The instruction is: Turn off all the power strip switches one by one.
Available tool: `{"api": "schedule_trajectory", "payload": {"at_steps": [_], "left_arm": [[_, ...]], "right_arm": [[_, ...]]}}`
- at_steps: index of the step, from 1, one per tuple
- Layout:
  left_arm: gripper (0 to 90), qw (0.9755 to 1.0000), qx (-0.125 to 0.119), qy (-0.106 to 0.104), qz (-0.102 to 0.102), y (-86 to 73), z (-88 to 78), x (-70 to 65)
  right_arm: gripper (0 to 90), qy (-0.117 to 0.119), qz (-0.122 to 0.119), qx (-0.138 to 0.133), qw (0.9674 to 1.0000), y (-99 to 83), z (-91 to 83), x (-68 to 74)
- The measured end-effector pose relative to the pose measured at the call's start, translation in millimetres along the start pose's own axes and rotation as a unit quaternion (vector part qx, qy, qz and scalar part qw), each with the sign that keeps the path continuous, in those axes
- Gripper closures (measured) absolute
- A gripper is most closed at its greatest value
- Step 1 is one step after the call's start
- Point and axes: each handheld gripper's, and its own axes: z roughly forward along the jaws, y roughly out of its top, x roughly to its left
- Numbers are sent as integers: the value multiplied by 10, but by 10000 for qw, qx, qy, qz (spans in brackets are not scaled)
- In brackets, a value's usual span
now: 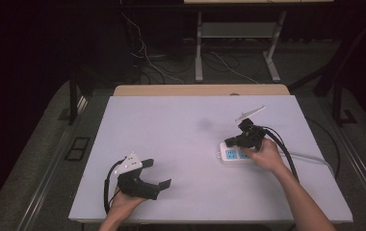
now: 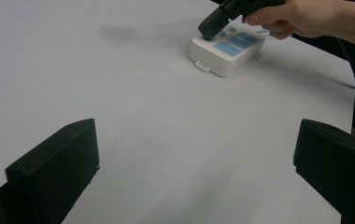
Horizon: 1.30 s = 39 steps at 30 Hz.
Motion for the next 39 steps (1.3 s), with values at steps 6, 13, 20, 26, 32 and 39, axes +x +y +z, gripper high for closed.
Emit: {"api": "schedule_trajectory", "payload": {"at_steps": [6,13,20,26,32,39], "left_arm": [[0,10000,-14,41,-11,-7,-18,0],[0,9999,-60,96,-56,-7,-38,11],[0,9999,-68,90,-42,-9,-42,7],[0,9999,-49,97,-59,-6,-29,16],[0,9999,-49,89,-80,-7,-27,24],[0,9999,-72,73,-82,-6,-34,25]], "right_arm": [[900,136,113,-251,9995,-59,23,-35],[900,137,206,-316,9992,-84,22,-35],[900,71,136,-341,9993,-117,18,-6],[900,62,25,-266,9996,-93,14,2],[900,43,54,-264,9996,-91,9,12],[900,-29,-37,-219,9997,-82,-31,90]]}}
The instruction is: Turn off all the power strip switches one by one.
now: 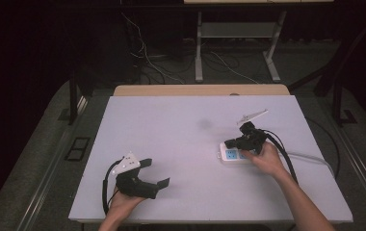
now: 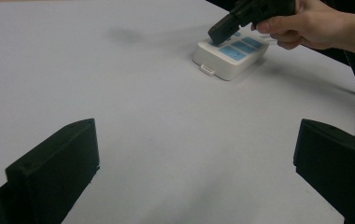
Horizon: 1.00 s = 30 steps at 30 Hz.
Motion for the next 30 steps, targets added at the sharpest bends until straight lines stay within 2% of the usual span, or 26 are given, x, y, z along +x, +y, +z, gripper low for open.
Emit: {"api": "schedule_trajectory", "payload": {"at_steps": [5,12,23,26,27,28,30], "left_arm": [[0,10000,-11,-10,8,3,0,-6],[0,10000,-35,-28,0,7,-1,-17],[0,10000,-72,-24,-31,9,-3,-21],[0,9999,-92,-19,-40,10,-7,-21],[0,9999,-94,-11,-41,10,-9,-20],[0,9999,-94,-10,-44,9,-11,-19],[0,10000,-89,-3,-38,9,-20,-16]], "right_arm": [[894,-4,-1,-148,9999,-8,-111,48],[740,-132,103,-312,9994,-9,-330,105],[319,-296,466,-792,9953,-194,-706,204],[147,-353,536,-879,9941,-259,-778,241],[94,-310,516,-889,9942,-285,-802,254],[93,-328,503,-951,9937,-313,-829,271],[4,-377,499,-982,9932,-371,-872,302]]}}
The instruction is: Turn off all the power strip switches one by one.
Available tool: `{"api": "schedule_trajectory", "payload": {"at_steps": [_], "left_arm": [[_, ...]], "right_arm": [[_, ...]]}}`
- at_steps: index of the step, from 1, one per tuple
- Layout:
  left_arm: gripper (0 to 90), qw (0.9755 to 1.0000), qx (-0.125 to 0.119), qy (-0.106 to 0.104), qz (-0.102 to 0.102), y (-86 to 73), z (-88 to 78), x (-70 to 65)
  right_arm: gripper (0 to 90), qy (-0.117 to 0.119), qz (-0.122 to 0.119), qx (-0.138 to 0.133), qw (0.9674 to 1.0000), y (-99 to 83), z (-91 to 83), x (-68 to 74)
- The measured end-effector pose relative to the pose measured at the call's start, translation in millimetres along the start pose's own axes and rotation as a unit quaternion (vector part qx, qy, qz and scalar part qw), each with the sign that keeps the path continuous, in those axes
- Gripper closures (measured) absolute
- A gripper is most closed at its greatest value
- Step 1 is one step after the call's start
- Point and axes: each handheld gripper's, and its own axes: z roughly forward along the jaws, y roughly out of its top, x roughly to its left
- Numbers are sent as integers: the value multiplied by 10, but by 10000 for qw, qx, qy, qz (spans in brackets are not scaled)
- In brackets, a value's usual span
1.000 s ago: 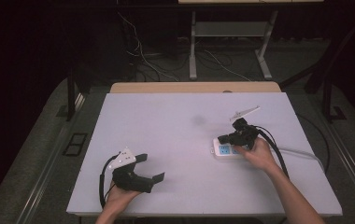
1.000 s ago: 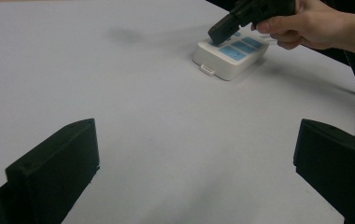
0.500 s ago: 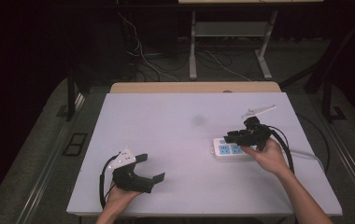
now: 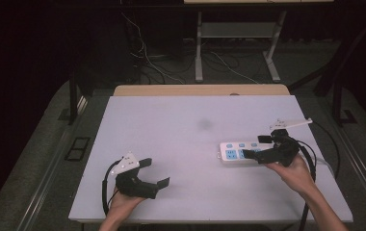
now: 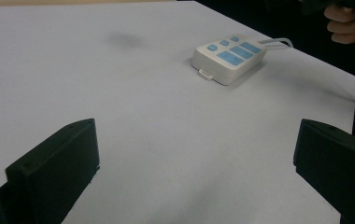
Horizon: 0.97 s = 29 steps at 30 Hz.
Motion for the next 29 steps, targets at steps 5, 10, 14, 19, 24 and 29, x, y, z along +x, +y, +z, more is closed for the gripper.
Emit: {"api": "schedule_trajectory", "payload": {"at_steps": [5,10,14,19,24,29], "left_arm": [[0,10000,-24,17,-28,0,-3,3],[0,10000,-11,36,-16,1,-8,9],[0,10000,-13,38,-24,-1,-9,12],[0,10000,-12,40,-23,-1,-9,10],[0,10000,-4,27,-15,0,-11,9],[0,10000,5,20,-10,3,-6,13]], "right_arm": [[3,43,55,-69,10000,-147,-121,31],[3,92,181,-209,9996,-330,-204,41],[4,162,262,-335,9990,-498,-248,45],[4,171,275,-444,9985,-664,-285,94],[4,125,196,-447,9987,-761,-285,156],[4,114,196,-486,9986,-853,-254,154]]}}
